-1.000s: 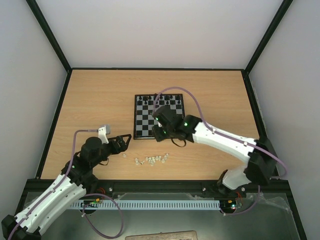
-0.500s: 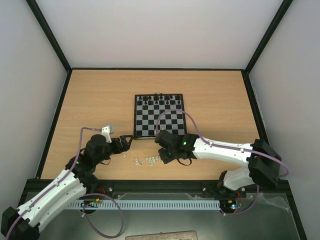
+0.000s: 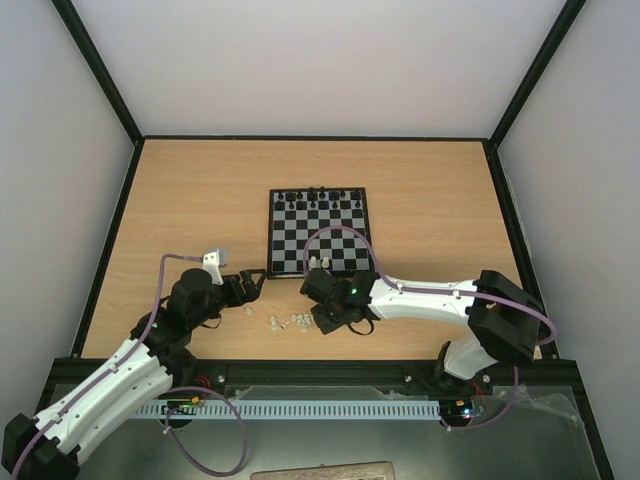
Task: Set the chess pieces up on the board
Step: Pick up the chess piece at the center of the board.
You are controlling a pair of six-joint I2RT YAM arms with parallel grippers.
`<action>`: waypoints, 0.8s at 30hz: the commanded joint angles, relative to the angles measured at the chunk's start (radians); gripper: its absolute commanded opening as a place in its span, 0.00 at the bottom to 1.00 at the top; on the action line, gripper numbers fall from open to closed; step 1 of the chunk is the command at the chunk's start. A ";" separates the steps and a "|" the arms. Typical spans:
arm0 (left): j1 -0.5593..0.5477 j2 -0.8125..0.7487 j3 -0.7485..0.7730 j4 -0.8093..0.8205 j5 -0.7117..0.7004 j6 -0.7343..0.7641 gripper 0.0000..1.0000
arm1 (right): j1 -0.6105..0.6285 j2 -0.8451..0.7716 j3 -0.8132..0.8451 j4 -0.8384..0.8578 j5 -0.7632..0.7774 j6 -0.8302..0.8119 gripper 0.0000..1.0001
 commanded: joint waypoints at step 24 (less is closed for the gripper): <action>-0.004 -0.059 -0.015 -0.010 -0.010 -0.009 0.99 | 0.013 0.027 0.005 -0.049 0.006 0.011 0.08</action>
